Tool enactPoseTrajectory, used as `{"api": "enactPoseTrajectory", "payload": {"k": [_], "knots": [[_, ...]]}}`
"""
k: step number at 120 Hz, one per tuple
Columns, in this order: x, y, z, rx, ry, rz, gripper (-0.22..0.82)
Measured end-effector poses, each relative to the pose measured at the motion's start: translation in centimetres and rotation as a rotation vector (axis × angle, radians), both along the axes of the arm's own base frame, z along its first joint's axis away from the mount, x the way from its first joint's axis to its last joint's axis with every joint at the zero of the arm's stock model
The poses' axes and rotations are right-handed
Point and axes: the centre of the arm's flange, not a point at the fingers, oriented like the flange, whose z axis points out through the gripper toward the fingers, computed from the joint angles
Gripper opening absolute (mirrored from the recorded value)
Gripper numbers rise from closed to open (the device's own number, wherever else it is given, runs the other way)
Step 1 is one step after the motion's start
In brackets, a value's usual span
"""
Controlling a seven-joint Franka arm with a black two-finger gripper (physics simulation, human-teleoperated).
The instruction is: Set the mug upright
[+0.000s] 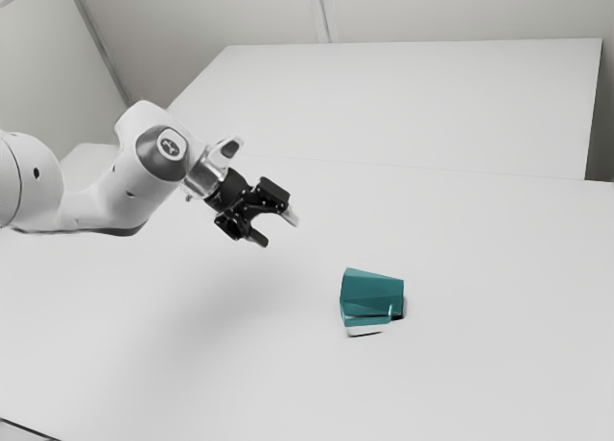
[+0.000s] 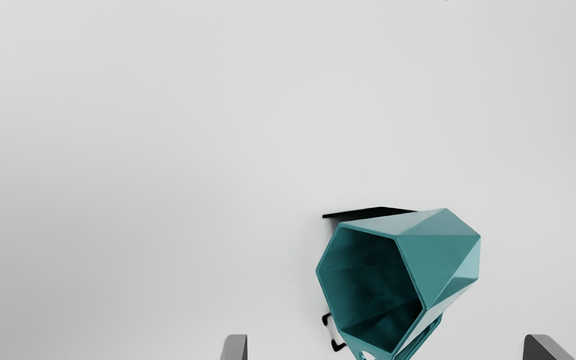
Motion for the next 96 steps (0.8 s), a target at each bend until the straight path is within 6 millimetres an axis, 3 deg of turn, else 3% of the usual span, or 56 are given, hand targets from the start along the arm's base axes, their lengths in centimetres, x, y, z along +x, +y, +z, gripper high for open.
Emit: {"api": "enactPoseTrajectory", "payload": {"k": [34, 59, 96], "knots": [[-1.2, -7.8, -4.7, -0.062, 0.002, -0.038, 0.6], [-0.5, -8.1, -7.6, -0.068, 0.003, 0.008, 0.6], [-1.0, -10.5, -9.1, -0.168, -0.006, 0.053, 0.6]]}}
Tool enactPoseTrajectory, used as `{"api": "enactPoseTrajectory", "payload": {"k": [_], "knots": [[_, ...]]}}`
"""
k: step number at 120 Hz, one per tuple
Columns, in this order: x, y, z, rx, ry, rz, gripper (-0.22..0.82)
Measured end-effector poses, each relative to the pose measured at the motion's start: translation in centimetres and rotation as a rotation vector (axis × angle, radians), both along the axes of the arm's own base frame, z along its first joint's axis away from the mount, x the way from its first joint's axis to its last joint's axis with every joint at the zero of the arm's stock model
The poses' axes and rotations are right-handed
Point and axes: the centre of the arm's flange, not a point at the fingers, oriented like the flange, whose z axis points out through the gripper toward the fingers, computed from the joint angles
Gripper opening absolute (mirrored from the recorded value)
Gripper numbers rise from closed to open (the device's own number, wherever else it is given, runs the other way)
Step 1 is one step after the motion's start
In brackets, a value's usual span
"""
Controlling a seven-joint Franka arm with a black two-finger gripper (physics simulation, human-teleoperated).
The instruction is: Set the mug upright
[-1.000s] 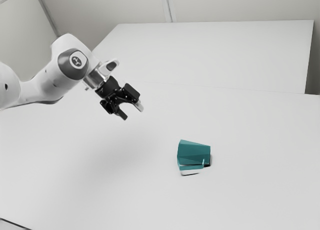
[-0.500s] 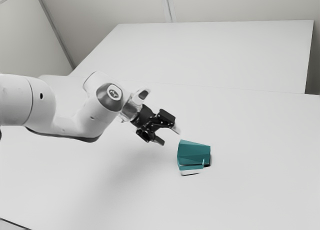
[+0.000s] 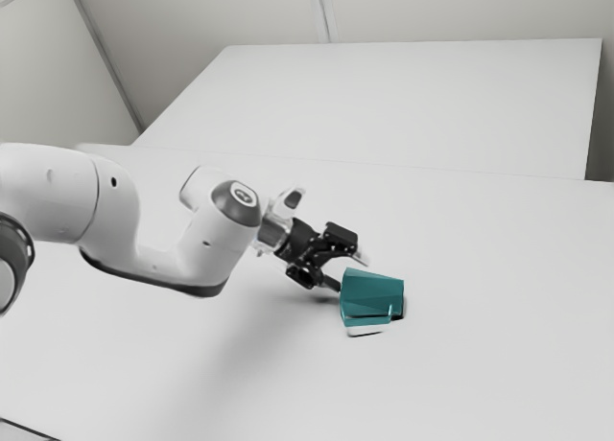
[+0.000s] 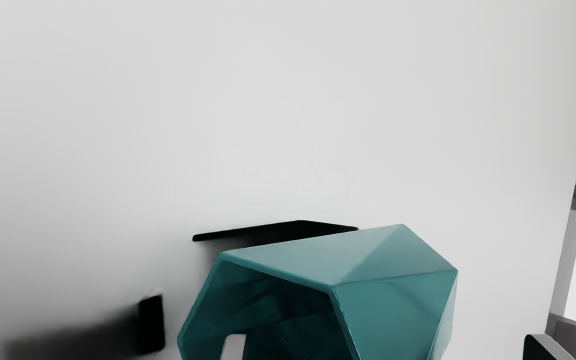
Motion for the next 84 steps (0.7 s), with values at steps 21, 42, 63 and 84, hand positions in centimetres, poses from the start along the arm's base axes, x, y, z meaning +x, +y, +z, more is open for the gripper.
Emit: {"api": "enactPoseTrajectory", "payload": {"k": [21, 42, 63, 84], "knots": [[-0.1, -0.6, -0.9, -0.036, -0.017, 0.002, 0.53], [0.2, -1.4, -0.1, -0.048, -0.069, -0.032, 0.11], [0.6, -2.3, 1.1, -0.057, -0.122, -0.071, -0.07], [0.4, -3.6, 2.7, -0.066, -0.17, -0.112, -0.14]]}}
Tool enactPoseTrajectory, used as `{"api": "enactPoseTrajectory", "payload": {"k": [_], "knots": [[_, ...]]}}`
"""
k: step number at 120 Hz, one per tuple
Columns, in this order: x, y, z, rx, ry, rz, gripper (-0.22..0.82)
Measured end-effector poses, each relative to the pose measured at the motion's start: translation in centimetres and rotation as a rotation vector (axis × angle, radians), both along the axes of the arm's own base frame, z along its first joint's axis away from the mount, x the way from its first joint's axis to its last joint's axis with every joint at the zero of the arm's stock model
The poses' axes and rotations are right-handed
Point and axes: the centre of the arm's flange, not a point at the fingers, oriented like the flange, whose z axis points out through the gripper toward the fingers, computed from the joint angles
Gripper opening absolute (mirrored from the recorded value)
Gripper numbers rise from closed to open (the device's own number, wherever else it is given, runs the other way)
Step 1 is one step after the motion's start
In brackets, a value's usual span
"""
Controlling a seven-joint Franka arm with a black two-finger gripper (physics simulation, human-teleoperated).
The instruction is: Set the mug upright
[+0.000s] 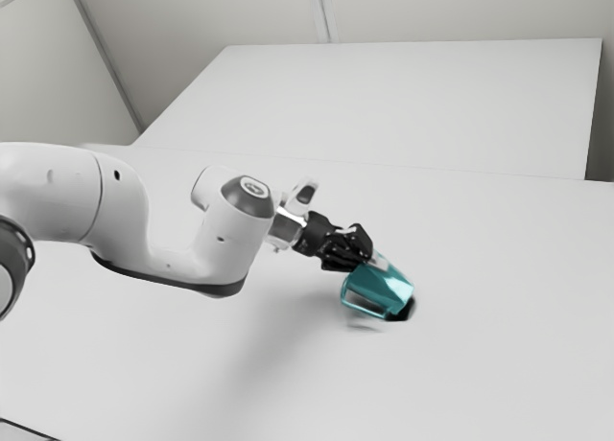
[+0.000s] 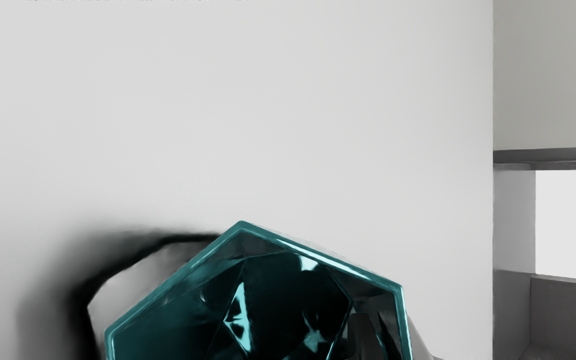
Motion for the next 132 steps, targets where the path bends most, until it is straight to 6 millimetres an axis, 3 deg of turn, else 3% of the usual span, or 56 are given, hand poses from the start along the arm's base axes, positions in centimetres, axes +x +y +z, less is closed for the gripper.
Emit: {"api": "enactPoseTrajectory", "payload": {"k": [36, 71, 99, 112, 132], "knots": [[-0.7, -0.3, 6.5, 0.026, -0.142, -0.05, -0.17], [0.9, 0.2, 15.5, 0.485, -0.307, -0.421, -0.18], [1.9, 2.0, 15.9, 0.813, -0.242, -0.549, -0.18], [3.2, 5.1, 15.6, 0.896, -0.193, -0.517, -0.18], [4.9, 15.0, 13.3, 0.939, -0.056, -0.361, -0.18]]}}
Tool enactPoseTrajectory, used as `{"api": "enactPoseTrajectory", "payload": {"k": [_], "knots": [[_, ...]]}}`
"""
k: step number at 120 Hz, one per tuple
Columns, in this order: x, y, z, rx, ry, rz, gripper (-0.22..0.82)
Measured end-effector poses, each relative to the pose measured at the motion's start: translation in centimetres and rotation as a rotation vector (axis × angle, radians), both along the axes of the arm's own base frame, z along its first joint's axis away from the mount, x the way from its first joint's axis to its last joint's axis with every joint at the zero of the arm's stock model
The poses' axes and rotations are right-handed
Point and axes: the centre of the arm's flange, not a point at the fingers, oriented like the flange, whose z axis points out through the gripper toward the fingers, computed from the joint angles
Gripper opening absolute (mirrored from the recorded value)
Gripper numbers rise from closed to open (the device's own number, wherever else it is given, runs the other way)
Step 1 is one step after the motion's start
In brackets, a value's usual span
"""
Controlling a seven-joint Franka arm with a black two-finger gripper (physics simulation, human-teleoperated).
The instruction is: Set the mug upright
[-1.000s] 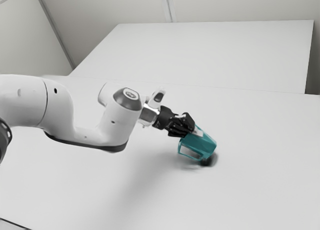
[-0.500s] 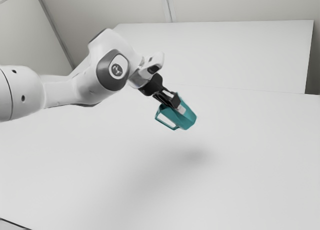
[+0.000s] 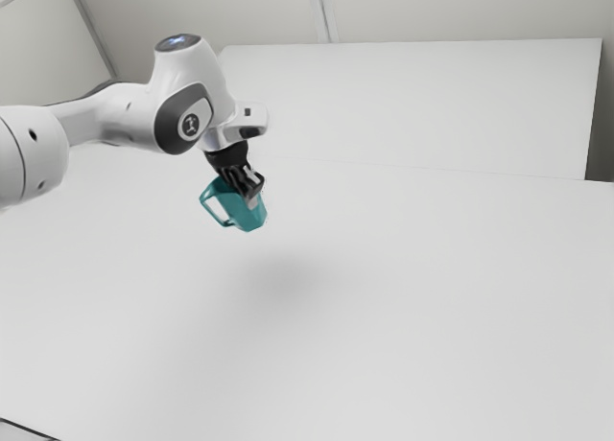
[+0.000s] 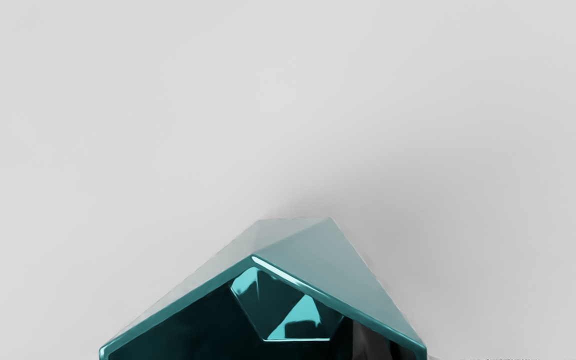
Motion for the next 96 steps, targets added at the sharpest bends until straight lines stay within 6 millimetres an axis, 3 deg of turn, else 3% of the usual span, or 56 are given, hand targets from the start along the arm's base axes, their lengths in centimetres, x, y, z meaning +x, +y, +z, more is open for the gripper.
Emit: {"api": "enactPoseTrajectory", "payload": {"k": [7, 28, 66, 96], "knots": [[0.2, 1.1, -0.6, 0.005, 0.007, 0.03, -0.18], [0.5, -1.3, -2.2, 0.011, 0.026, 0.018, -0.18], [1.1, -1.0, -8.7, 0.016, 0.104, 0.063, -0.18], [0.7, -1.0, -11.2, 0.017, 0.128, 0.084, -0.16]]}}
